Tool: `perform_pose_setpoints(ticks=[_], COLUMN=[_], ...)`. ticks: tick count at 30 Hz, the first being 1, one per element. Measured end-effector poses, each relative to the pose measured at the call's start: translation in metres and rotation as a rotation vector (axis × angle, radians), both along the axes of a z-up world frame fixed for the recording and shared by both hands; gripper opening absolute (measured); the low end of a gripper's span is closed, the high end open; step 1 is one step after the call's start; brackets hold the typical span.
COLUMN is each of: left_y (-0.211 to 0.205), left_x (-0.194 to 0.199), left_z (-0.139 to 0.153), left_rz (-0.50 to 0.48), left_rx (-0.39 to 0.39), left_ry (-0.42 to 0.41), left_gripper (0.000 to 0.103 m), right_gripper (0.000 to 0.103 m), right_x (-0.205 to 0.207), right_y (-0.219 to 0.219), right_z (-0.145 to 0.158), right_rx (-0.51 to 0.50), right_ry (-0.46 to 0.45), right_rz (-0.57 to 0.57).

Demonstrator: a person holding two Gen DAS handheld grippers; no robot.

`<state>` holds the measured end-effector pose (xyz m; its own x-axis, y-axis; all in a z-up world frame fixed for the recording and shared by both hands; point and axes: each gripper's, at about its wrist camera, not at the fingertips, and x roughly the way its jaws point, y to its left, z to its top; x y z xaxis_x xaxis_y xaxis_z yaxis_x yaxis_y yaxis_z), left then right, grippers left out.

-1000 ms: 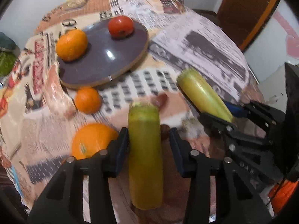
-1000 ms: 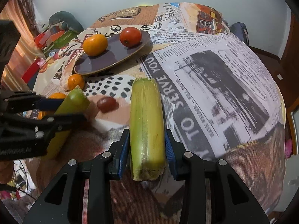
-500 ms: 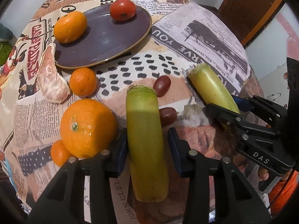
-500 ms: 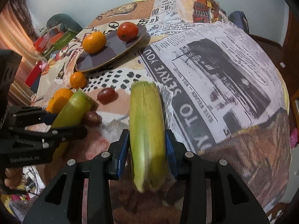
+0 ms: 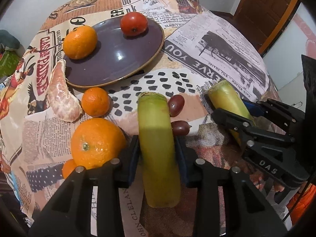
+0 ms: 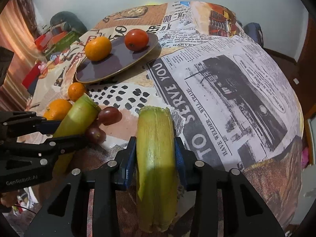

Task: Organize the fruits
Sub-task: 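Lift the corn cob with right tool while left tool lifts its cob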

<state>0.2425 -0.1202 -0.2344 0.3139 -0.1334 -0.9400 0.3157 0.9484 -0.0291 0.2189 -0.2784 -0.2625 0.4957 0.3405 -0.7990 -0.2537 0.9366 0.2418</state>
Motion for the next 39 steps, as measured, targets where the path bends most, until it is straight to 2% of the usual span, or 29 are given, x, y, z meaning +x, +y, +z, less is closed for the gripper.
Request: perform_pose_setpoints(ticks=[10,19,24,29,31,33,34,39], left_y=[0.020,0.027,0.031,0.028,0.030,0.033,0.034,0.034], left_x=[-0.006,-0.015,-0.027,-0.045,-0.045,-0.041,-0.037,-0.022], left_z=[0.015,0.038,0.038,0.030,0.026,0.024,0.021,0.009], left_rz=[0.044,0.039,-0.010,-0.040,-0.027,-0.012,-0.001,0.022], left_rx=[-0.089,-0.113,-0.138,-0.061,-0.049,-0.067,-0.083,-0.122], left_ry=[0.013,-0.031,0.022,0.014,0.019,0.034,0.053,0.114], left_gripper=[0.034,0.034,0.024,0.024,0.026,0.038,0.041,0.043], right_gripper=[0.034,0.034,0.034,0.034,0.034,0.034,0.034,0.034], right_x=[-0.007,-0.009,-0.009,-0.011,-0.011,-0.011,-0.011,-0.012], right_y=[0.005,0.017,0.022,0.022,0.021,0.021,0.021,0.019], right_z=[0.023,0.038,0.037,0.038,0.038,0.038,0.038,0.037], right_rx=[-0.007,-0.001,-0.011,-0.011,-0.008,-0.008,-0.007,0.003], right_ry=[-0.064,-0.093,-0.087,-0.086,-0.086,-0.085,-0.085,-0.085], right_rz=[-0.001,0.019,0.024,0.017,0.016,0.015,0.016,0.018])
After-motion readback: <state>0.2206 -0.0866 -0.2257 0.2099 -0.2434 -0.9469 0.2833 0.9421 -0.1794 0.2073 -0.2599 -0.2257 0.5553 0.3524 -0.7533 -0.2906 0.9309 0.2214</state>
